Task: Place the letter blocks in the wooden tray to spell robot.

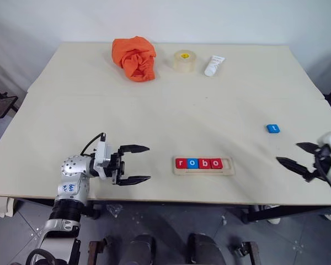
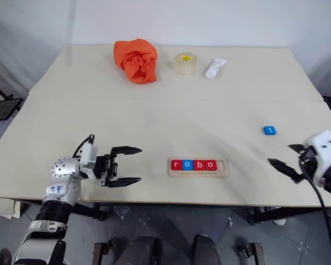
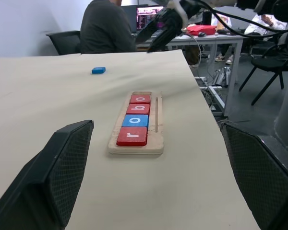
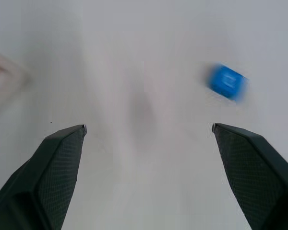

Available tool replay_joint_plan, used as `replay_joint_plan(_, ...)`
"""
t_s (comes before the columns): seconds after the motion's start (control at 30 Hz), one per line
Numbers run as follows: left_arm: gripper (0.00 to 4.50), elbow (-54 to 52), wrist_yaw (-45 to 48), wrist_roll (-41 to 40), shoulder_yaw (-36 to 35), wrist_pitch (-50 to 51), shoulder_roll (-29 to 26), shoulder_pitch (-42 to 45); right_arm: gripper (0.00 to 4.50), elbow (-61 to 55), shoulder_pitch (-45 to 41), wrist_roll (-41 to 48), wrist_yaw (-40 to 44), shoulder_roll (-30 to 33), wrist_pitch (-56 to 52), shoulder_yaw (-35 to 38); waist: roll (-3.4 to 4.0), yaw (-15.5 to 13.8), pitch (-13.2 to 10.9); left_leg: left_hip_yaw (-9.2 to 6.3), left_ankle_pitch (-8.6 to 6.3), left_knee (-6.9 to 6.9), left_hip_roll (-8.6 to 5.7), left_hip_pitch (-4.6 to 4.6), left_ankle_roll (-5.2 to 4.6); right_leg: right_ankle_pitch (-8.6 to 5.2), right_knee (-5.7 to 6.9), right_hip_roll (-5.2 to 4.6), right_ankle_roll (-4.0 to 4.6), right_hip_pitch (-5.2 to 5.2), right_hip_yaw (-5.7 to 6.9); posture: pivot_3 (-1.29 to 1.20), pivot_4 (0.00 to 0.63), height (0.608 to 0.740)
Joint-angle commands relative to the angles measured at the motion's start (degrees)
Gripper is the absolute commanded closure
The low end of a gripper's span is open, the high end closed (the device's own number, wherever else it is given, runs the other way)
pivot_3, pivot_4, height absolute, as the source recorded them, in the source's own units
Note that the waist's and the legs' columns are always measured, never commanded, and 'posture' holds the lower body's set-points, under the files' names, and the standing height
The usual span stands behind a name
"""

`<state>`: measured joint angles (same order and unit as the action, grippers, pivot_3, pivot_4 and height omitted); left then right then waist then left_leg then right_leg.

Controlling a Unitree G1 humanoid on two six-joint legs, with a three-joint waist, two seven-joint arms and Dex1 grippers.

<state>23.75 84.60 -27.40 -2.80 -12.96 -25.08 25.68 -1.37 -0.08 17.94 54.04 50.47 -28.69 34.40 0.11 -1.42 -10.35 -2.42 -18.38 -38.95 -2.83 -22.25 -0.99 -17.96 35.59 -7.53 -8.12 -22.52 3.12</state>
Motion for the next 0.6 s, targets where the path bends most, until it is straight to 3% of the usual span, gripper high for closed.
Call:
replay_joint_plan(0.03, 0.00, 0.2, 1.0, -0.4, -0.3, -0.4, -0.1, 1.1, 0.06, -1.0, 2.6, 1.8, -2.0, -0.5, 0.5, 5.2, 0.00, 0.0, 0.0, 0.00, 0.00, 0.00, 0.00, 0.01, 0.00, 0.00, 0.00, 0.00, 0.00, 0.00, -0.01, 0.00, 0.150, 0.740)
replay_joint_plan(0.3, 0.00, -0.6, 0.8, -0.5, -0.5, 0.4, -0.4, 1.1, 0.06, 0.3, 0.5, 3.6, -7.8, -1.2, -2.4, 4.4, 0.01, 0.2, 0.0, 0.13, 0.01, 0.00, 0.05, 0.08, -0.01, 0.00, 0.03, 0.02, 0.00, 0.00, -0.12, 0.00, 0.150, 0.740)
replay_joint_plan(0.6, 0.00, -6.5, -1.3, -1.1, -0.8, 2.2, -0.8, -2.7, 0.06, 18.3, -19.2, -0.8, -12.9, -1.7, 0.8, -9.5, 0.02, 0.8, 0.0, 0.10, 0.04, 0.00, 0.06, 0.07, 0.00, 0.00, 0.05, -0.01, 0.00, -0.01, -0.19, 0.00, 0.150, 0.740)
